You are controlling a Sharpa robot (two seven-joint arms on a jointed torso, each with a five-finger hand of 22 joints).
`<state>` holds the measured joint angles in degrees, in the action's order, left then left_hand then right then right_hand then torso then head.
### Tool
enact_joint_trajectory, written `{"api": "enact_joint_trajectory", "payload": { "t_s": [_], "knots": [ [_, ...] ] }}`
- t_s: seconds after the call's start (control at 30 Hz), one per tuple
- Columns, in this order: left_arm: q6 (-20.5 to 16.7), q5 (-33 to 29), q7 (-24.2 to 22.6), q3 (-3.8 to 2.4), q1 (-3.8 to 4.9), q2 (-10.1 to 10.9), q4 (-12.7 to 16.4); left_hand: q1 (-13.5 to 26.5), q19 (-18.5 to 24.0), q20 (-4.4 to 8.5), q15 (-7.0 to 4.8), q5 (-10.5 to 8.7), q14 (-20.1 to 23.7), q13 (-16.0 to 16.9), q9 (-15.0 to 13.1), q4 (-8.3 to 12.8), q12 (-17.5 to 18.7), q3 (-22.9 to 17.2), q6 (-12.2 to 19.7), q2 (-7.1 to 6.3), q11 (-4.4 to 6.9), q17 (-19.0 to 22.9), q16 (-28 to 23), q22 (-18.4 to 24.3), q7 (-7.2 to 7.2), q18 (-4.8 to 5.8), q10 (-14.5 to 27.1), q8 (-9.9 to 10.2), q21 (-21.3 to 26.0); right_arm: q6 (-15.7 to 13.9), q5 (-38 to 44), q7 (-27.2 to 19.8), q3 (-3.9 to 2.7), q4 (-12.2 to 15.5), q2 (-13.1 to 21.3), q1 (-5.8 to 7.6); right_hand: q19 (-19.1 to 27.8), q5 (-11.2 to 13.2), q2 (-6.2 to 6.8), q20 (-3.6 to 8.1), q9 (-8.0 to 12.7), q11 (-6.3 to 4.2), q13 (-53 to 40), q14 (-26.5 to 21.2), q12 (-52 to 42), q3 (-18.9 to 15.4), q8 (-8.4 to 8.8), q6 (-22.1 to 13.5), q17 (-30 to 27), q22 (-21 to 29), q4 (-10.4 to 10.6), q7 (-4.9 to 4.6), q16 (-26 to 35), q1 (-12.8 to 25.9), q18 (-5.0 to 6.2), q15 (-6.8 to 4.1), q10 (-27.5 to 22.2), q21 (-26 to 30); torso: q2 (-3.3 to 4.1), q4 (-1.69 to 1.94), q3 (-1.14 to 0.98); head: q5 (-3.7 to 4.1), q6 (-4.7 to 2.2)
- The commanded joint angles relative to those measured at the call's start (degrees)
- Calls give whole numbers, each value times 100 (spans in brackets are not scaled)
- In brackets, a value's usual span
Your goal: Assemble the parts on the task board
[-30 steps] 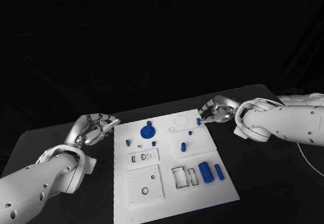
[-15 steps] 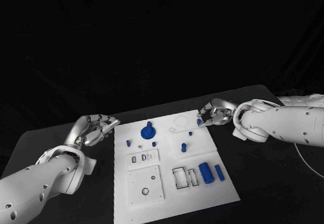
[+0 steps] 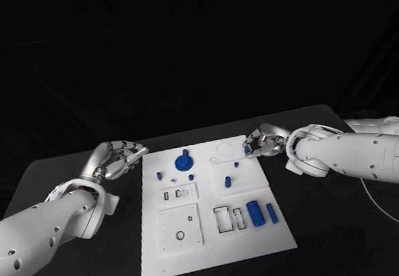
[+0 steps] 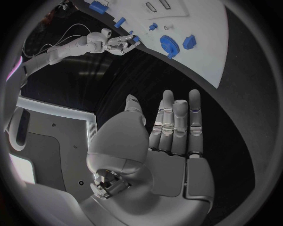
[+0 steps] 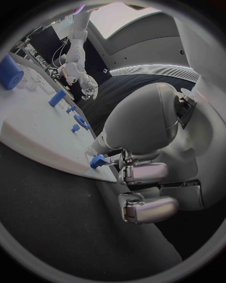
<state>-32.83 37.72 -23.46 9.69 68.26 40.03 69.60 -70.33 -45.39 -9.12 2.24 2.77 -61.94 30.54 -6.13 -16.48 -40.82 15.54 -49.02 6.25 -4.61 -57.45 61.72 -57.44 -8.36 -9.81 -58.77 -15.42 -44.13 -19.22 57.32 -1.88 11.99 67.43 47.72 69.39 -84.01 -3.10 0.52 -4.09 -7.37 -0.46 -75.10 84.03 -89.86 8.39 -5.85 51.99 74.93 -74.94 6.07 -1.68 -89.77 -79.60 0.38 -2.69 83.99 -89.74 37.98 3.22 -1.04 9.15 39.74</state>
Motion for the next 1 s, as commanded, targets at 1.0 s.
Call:
{"api": "enact_joint_trajectory", "payload": {
  "t_s": [1.0],
  "knots": [
    [55, 18, -74, -4, 2, 20, 19, -43, -54, 8, -20, 24, -42, -11, -10, -8, 22, 32, -19, 48, 0, -3, -10, 6, 1, -43, -30, 25, 30, -96, 57, 16, -6, -71, -52, -24, -599, 11, -17, 56, 31, -43, -1490, 597, -14, -23, 62, 45, 1507, -1506, -2, -64, -23, -80, -38, -34, 601, -26, -7, -12, -4, 114, 64]
  ]
}}
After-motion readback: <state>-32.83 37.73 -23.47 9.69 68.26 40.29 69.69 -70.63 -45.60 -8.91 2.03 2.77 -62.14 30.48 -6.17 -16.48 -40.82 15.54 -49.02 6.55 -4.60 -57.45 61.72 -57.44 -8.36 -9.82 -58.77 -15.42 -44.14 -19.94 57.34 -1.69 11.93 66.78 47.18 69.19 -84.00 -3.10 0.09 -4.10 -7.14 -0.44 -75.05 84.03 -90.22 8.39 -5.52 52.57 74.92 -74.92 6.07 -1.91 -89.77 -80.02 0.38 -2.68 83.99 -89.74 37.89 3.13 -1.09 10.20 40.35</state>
